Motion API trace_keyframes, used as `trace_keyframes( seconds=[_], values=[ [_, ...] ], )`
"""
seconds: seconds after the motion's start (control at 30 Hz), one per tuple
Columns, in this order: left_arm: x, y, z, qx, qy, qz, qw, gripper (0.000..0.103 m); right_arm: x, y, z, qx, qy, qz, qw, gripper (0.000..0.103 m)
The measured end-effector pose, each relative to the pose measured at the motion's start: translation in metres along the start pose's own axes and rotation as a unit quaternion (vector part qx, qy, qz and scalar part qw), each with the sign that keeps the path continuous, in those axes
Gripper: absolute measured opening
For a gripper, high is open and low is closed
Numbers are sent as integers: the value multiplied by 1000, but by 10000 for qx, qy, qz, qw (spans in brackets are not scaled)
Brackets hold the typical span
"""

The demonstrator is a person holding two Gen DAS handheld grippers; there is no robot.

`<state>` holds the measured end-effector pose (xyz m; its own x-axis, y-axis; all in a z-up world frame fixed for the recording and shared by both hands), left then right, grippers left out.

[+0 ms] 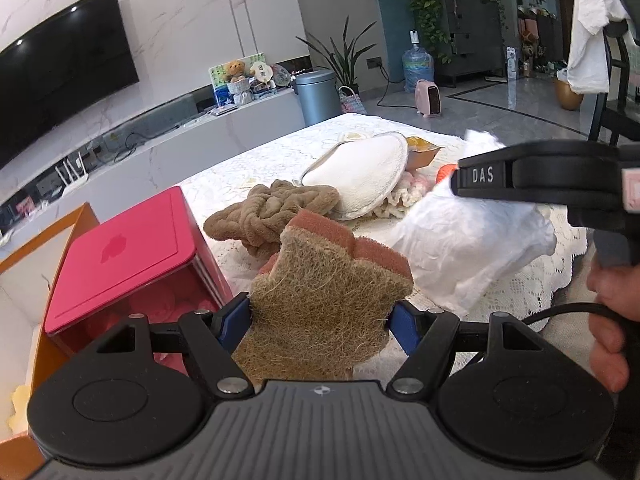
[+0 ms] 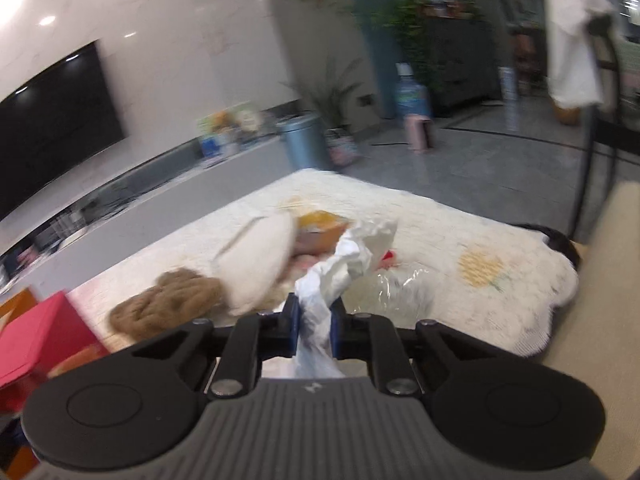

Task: Organize soft objects

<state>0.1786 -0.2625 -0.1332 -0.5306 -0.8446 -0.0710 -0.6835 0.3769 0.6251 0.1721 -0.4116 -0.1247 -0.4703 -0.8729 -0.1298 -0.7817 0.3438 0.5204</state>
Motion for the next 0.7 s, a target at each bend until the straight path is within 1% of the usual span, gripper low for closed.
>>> trace_keyframes(
  seconds=[0.07, 0.1, 0.13, 0.17, 0.2, 0.27, 0.3, 0.37, 0.4, 0.43, 0.5, 0.6, 0.63, 0.67, 0.7],
  values=[
    [-5, 3, -1, 6, 231, 40, 9997, 83, -13, 9, -2, 225, 611, -35, 9979, 13],
    [-9, 4, -1, 1, 343, 70, 9994, 83, -21, 14, -1, 338, 1030, -62, 9941, 13],
    [-11, 5, -1, -1, 428, 85, 9990, 83, -30, 18, 1, 398, 1484, -168, 9880, 13],
    [-12, 5, -1, -55, 412, 122, 9991, 83, -38, 23, 5, 409, 1900, -368, 9802, 13],
    [-12, 5, 0, -78, 317, 110, 9994, 83, -45, 27, 8, 338, 2122, -592, 9749, 15],
    [-10, 6, 2, -53, 227, 99, 9997, 83, -48, 30, 10, 162, 2178, -955, 9712, 16],
    [-9, 6, 3, -45, 210, 82, 9997, 83, -48, 31, 11, 123, 2193, -1040, 9700, 17],
    [-8, 7, 3, -36, 225, 86, 9997, 83, -46, 31, 12, 132, 2158, -1082, 9703, 29],
    [-8, 7, 3, -28, 247, 92, 9996, 83, -45, 30, 12, 115, 2134, -1093, 9708, 34],
    [-9, 8, 3, -21, 277, 98, 9996, 82, -44, 30, 11, 134, 2113, -1087, 9713, 42],
    [-11, 8, 3, -22, 337, 133, 9993, 82, -45, 30, 11, 191, 2049, -1145, 9719, 43],
    [-14, 9, 4, 4, 417, 205, 9989, 82, -52, 24, 13, 83, 1915, -1304, 9728, 42],
    [-15, 9, 4, 17, 429, 227, 9988, 82, -53, 22, 13, 48, 1871, -1342, 9731, 38],
    [-15, 10, 4, 29, 423, 236, 9988, 82, -54, 21, 13, 6, 1810, -1387, 9737, 32],
    [-14, 11, 5, 40, 420, 239, 9988, 82, -53, 20, 13, -54, 1727, -1383, 9752, 29]
  ],
)
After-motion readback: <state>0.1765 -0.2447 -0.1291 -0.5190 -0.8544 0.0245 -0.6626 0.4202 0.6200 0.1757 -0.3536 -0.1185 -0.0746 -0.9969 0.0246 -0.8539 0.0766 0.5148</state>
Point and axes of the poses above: each gripper's, at about its wrist camera, not at the fingertips, and y roughly against the way its jaws point, x to its right, z to its underside, the point moved 4 cm from there along -y, roughly the way its jaws point, and after that the axes turned 12 degrees about z, right-handed, at the moved point
